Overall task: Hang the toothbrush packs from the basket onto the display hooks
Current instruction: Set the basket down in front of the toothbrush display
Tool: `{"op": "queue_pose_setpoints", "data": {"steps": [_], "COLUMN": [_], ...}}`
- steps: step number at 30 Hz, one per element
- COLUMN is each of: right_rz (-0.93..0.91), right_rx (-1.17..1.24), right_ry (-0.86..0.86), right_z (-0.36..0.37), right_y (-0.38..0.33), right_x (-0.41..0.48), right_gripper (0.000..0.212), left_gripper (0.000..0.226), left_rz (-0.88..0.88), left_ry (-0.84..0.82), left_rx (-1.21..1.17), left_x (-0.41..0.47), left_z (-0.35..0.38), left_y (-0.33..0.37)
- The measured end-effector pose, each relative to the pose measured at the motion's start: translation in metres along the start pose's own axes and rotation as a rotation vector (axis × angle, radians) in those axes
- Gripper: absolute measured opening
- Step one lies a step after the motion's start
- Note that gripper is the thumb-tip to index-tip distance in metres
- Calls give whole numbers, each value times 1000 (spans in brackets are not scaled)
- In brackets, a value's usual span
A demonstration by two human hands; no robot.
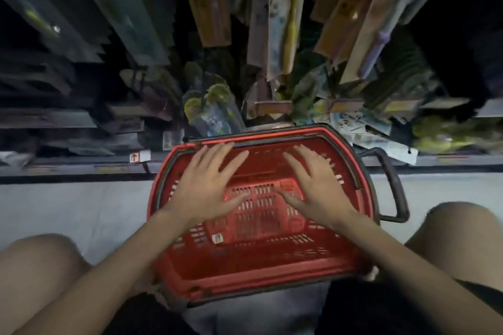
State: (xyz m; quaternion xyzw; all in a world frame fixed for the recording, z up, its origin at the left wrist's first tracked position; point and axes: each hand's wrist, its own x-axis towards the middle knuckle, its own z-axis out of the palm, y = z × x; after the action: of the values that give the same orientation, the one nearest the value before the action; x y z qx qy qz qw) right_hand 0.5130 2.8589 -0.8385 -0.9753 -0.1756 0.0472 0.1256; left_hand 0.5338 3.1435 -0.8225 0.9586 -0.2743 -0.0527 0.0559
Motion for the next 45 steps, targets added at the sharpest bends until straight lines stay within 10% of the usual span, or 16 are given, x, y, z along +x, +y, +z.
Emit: {"op": "queue_pose_setpoints", "data": {"steps": [17, 45], "right_rz": [115, -18], "right_rx": [22, -364], "right_ry": [121, -168], "right_z": [1, -7], "right_y": [-2, 43], "right_x": [-59, -20], "right_gripper": [87, 93], "left_gripper": [73, 91], "left_rz": [-258, -173], "left_ry": [299, -72], "left_rx": [43, 321], "left_x": [-44, -34], "left_z": [-13, 16], "left_y": [53, 4]}}
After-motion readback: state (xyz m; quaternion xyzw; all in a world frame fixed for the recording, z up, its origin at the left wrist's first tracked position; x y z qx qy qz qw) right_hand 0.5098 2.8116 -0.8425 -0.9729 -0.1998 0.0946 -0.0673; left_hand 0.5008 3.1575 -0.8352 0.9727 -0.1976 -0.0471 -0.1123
